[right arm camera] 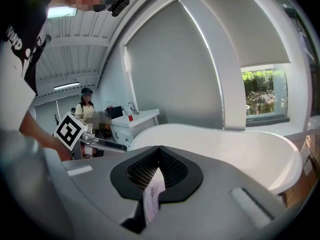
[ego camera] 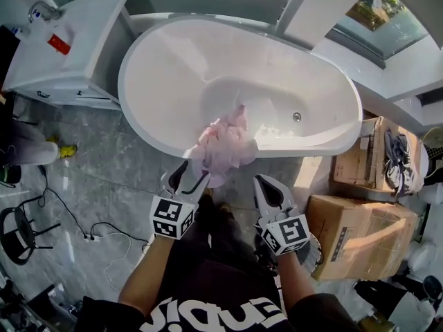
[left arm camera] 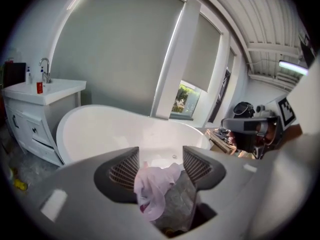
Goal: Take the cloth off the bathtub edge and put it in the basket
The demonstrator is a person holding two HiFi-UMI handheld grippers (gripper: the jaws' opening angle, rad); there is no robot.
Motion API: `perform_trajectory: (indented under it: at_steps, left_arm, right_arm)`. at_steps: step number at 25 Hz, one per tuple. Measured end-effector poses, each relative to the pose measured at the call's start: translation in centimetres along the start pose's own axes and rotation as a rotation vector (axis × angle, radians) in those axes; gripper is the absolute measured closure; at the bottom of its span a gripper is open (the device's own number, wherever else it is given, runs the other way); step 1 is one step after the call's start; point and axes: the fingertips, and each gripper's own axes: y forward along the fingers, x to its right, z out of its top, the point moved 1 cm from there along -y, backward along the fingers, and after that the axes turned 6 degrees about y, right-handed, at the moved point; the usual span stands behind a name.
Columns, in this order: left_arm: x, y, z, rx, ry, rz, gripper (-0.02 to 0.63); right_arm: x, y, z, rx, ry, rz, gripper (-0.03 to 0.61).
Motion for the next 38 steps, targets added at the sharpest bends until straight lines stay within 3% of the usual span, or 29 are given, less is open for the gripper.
perform_trajectory:
  at_steps: [10,19,23,25,28,38]
  left_arm:
    - [-1.2,6.6,-7.6,-0.12,-0.009,-0.06,0.354]
    - [-2.0,11.5,-12.4,-0.159,0.007,-0.065,0.353]
    - [-2.1,13.1,-13.4,-0.161,0.017,-0.039,0.334]
    - [-2.0,13.7,-13.8,-0.169,0.021,-0.032,0.277]
    - [-1.8,14.5,-14.2,-0.186,0.024,-0.019,0.242]
    - [-1.4,16.3,-14.5,-0.21,0.084,0.059,0.238]
  right_arm:
    - [3.0,2.9,-6.1,-0.047,0.041,-0.035,0.572]
    - [6.3,2.6,-12.2,-0.094,0.111,-0.12,0.572]
    - [6.7,3.0,-13.7,-0.11,0.127,-0.122,0.572]
    - [6.8,3.0,-14.1,-0.12,0.134,-0.12,0.572]
    - [6.7,2.8,-14.6,-0.135,0.144,-0.118,0.572]
    - [7.4,2.5,-16.0,-0.163,0.162,-0.099,0.572]
